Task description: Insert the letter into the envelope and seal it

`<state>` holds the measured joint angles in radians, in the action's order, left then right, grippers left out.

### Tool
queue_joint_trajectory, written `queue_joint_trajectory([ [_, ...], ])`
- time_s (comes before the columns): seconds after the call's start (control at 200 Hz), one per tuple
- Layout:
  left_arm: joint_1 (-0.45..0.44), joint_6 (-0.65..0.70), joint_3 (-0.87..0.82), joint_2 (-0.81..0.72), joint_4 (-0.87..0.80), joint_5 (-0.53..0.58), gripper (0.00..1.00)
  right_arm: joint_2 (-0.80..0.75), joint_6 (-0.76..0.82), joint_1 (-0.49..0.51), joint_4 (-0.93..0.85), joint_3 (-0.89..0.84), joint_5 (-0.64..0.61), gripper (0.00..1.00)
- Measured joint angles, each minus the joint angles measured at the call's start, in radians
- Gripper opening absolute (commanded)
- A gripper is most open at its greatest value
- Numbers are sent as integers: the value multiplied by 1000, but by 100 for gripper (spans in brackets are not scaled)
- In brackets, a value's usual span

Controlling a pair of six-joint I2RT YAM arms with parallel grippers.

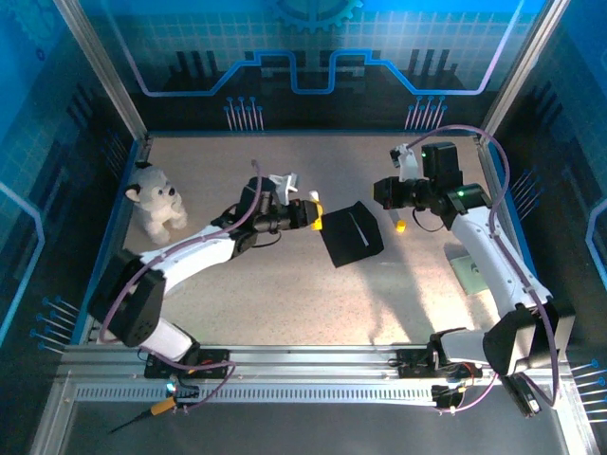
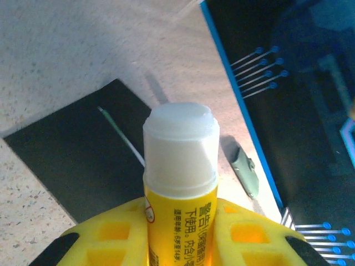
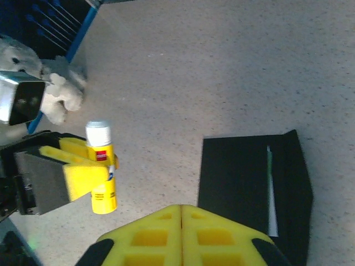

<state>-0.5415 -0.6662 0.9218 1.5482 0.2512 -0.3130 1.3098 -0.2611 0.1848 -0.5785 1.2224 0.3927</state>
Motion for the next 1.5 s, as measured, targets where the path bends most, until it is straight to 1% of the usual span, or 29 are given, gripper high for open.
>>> queue_joint_trajectory([
  [0.095,-16,-37,0,67,30,32,0,6,3,-22,2,-23,0,0],
  [0.185,-23,-51,0,90,39,51,0,7,5,-34,3,-46,0,0],
  [0.68,-24,-61,0,90,53,66,0,83,12,-49,41,-96,-1,0],
  [1.176,-24,-42,-4,79,24,61,0,109,12,-49,82,-106,1,0],
  [1.236,-24,-35,-4,79,23,50,0,110,12,-49,84,-111,5,11],
  [1.296,-24,-31,-2,79,24,27,0,111,17,-49,90,-120,15,24],
  [1.436,-25,-19,13,90,54,-47,0,111,23,-48,111,-136,80,39],
  [1.501,-26,-16,28,105,85,-83,0,111,25,-48,131,-146,129,43],
])
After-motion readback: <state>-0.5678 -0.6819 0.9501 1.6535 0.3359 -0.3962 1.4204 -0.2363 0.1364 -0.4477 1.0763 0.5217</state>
